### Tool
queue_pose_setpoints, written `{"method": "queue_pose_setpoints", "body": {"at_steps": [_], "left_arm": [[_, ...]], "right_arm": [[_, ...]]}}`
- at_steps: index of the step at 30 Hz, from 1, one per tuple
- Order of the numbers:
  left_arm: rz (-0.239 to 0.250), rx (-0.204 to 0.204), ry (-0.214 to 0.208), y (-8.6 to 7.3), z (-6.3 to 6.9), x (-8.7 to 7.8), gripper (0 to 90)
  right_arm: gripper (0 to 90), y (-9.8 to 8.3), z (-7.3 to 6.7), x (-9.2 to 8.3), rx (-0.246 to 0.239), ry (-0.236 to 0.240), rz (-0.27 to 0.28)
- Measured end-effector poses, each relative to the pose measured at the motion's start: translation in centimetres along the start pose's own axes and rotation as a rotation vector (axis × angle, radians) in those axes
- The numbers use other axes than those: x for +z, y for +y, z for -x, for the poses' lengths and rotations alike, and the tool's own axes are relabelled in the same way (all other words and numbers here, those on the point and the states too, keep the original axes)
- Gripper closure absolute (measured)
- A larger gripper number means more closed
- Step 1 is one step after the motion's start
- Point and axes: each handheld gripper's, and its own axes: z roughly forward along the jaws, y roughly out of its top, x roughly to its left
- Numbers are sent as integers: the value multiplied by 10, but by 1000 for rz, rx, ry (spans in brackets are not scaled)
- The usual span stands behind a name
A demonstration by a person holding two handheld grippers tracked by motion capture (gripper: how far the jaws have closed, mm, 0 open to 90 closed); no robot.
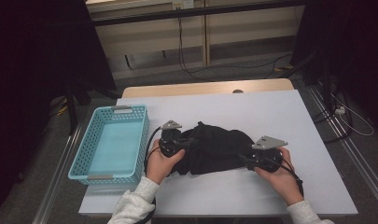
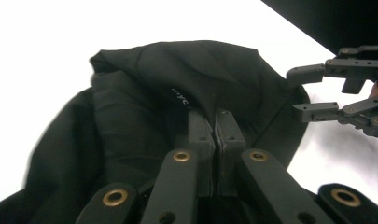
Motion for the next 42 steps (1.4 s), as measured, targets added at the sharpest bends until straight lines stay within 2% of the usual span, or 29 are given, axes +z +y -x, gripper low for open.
{"method": "queue_pose_setpoints", "body": {"at_steps": [4, 6, 9, 13, 20, 28, 31, 33, 34, 36, 39, 42], "left_arm": [[-8, 16, -24, 2, 9, 2, 875], [4, 19, -30, 4, 11, 0, 874], [23, 12, -31, 6, 11, -4, 875], [32, 6, -24, 6, 9, -8, 874], [6, 8, -58, 3, 16, 0, 868], [20, 3, -83, 5, 22, 0, 865], [12, 5, -90, 4, 23, 1, 862], [13, 7, -97, 4, 24, 2, 860], [8, 6, -102, 4, 24, 3, 858], [7, 11, -103, 3, 25, 4, 854], [3, 11, -109, 2, 26, 5, 848], [9, 19, -102, 2, 25, 5, 844]], "right_arm": [[432, 9, -12, 4, -28, 28, 15], [404, 13, -18, 7, -38, 45, 21], [381, 18, -27, 12, -66, 63, 26], [392, 20, -35, 17, -71, 86, 17], [394, 26, -43, 23, -74, 78, 41], [404, 33, -52, 35, -78, 79, 58], [551, 36, -54, 36, -92, 70, 77], [722, 38, -52, 37, -81, 93, 95], [749, 38, -50, 37, -69, 103, 103], [868, 40, -45, 36, -62, 118, 108], [895, 41, -36, 31, -30, 125, 116], [897, 41, -30, 26, -23, 105, 122]]}}
